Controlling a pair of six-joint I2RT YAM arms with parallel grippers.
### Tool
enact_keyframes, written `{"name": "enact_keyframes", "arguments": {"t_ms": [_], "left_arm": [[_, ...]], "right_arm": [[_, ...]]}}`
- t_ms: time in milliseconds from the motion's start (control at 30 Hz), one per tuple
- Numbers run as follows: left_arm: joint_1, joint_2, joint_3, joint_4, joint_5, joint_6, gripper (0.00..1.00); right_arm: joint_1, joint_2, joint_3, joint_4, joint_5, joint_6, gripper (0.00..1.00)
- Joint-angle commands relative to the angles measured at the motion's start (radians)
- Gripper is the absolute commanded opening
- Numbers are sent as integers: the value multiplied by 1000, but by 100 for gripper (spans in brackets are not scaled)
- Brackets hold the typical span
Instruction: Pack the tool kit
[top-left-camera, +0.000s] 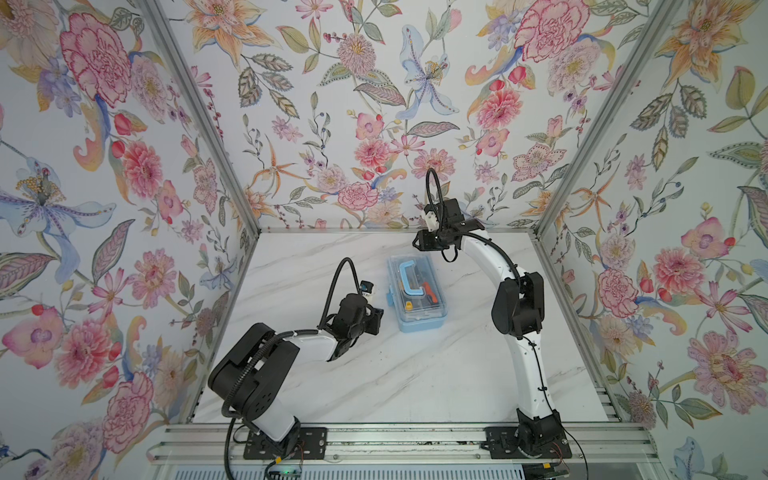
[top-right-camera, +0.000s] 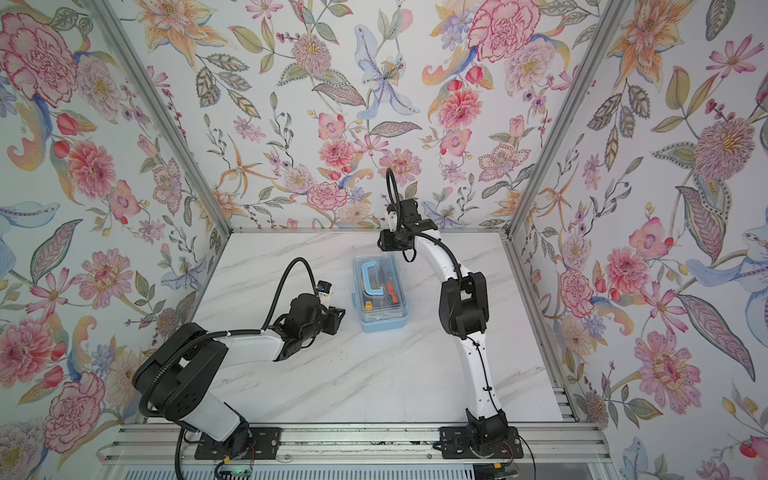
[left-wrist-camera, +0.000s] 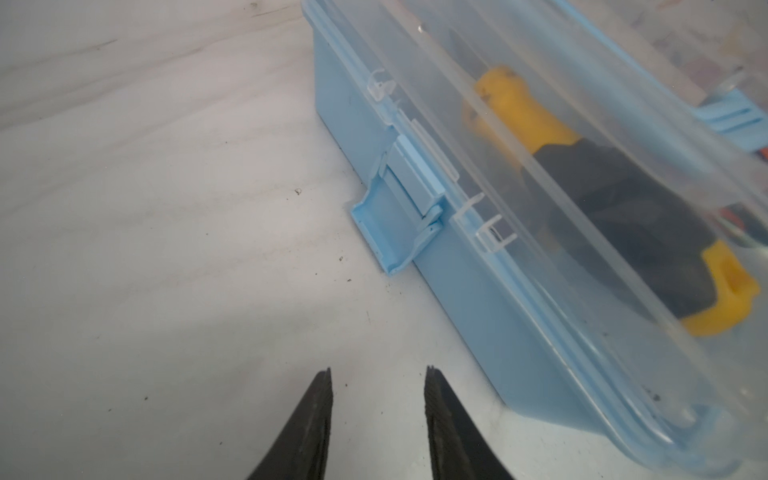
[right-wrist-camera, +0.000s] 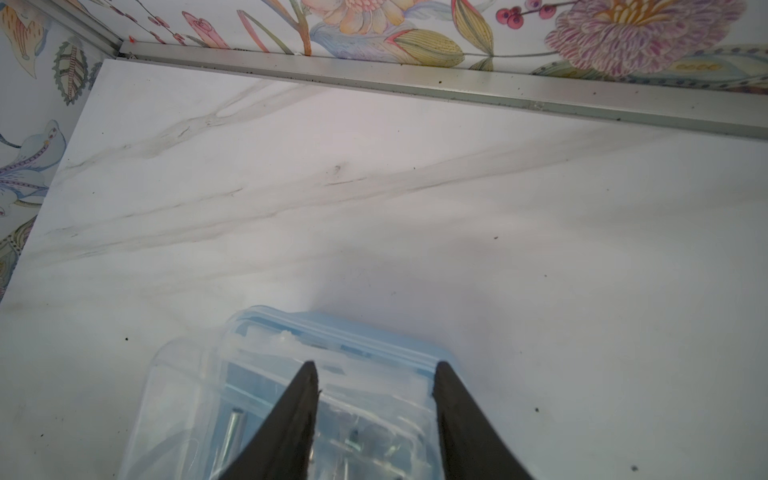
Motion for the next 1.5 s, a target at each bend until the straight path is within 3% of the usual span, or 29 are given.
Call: {"name": "enact_keyframes", "arguments": {"t_ms": [0, 200, 333, 467, 633, 767, 1067, 1167, 1333, 1467], "left_arm": [[3, 23, -25, 39, 15, 12, 40], [3, 49, -8, 49, 39, 10, 40], [3, 25, -33, 58, 33, -1, 40], [2, 1, -43, 32, 24, 5, 42], [-20, -46, -132, 34, -37, -18, 54], [-68, -131, -232, 71, -113, -38, 58], [-171, -228, -366, 176, -292, -54, 58], [-182, -214, -369, 223, -293, -37, 57], [-210, -147, -352, 316, -284, -21, 55], [-237, -94, -346, 413, -282, -16, 54]], "right_arm": [[67, -1, -97, -206, -69, -63, 45], [61, 61, -41, -241, -124, -63, 43], [65, 36, -118, -242, -134, -66, 42], [80, -7, -194, -222, -91, -46, 43], [82, -61, -189, -159, 67, 51, 48], [84, -151, -228, -36, 108, 98, 53], [155, -492, -592, 283, 253, 191, 58], [196, -584, -681, 281, 263, 187, 57], [251, -715, -855, 282, 244, 225, 46], [317, -804, -971, 285, 261, 244, 45]]}}
